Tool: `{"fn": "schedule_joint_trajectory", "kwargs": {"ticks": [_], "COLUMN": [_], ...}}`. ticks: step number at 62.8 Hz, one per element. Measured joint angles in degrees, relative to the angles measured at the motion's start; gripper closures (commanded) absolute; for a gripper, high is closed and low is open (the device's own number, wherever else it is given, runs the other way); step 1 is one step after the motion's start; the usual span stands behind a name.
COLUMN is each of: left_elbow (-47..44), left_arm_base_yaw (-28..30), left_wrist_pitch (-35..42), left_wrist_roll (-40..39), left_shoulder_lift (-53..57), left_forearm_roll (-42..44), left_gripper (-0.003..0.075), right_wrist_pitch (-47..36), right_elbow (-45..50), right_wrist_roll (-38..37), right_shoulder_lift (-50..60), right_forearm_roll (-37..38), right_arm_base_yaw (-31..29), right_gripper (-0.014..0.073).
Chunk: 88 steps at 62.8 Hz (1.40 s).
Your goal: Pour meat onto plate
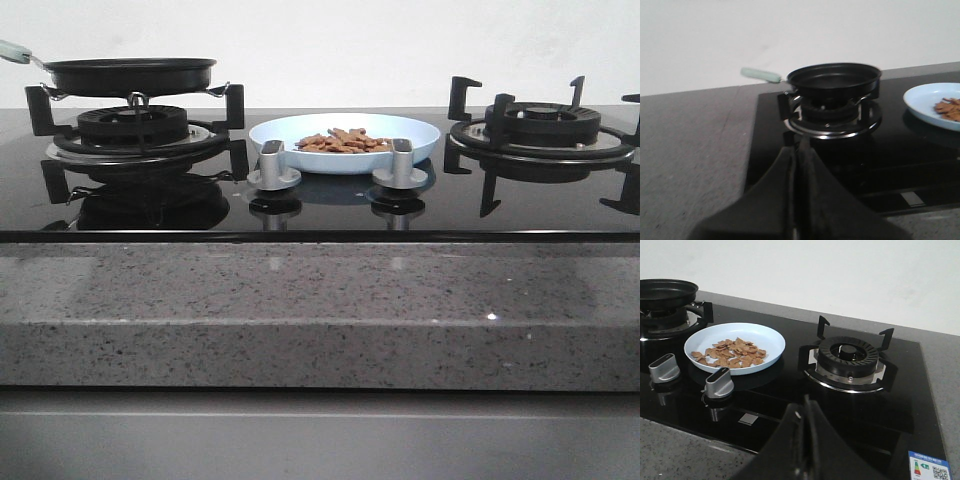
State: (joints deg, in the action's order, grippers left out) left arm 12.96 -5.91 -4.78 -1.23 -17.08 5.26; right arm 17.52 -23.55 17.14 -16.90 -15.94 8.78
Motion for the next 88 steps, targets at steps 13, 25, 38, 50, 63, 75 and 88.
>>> {"fn": "schedule_joint_trajectory", "kwargs": {"ticks": [13,25,38,50,63,75,88], "left_elbow": [-5.62,-10.75,-13.05,-13.05,-13.05,-13.05,-13.05], "left_arm_base_yaw": [7.13,7.42,7.42,5.6,6.01,6.68,6.68], "left_wrist_pitch": [-4.12,-4.12,-4.03,-3.78,-3.68,-3.68,-3.68], "left_wrist_roll": [-0.06,-0.06,-0.14,-0.14,-0.14,-0.19,-0.19], "left_shoulder_lift": [10.94,16.47,17.23,17.23,17.23,17.23,17.23], "left_forearm_roll": [-0.74,-1.12,-1.84,-1.97,-2.73,-2.99,-3.09], "left_gripper": [0.0741,0.0741,0.0741,0.0741,0.0741,0.0741,0.0741], "right_wrist_pitch": [0.0,0.0,0.0,0.0,0.0,0.0,0.0], "right_elbow": [0.0,0.0,0.0,0.0,0.0,0.0,0.0], "right_wrist_roll": [0.0,0.0,0.0,0.0,0.0,0.0,0.0], "right_shoulder_lift": [0.0,0.0,0.0,0.0,0.0,0.0,0.0], "right_forearm_roll": [0.0,0.0,0.0,0.0,0.0,0.0,0.0], "right_arm_base_yaw": [0.0,0.0,0.0,0.0,0.0,0.0,0.0], "right_gripper": [0.0652,0.0652,0.0652,0.0652,0.0652,0.0652,0.0652]}}
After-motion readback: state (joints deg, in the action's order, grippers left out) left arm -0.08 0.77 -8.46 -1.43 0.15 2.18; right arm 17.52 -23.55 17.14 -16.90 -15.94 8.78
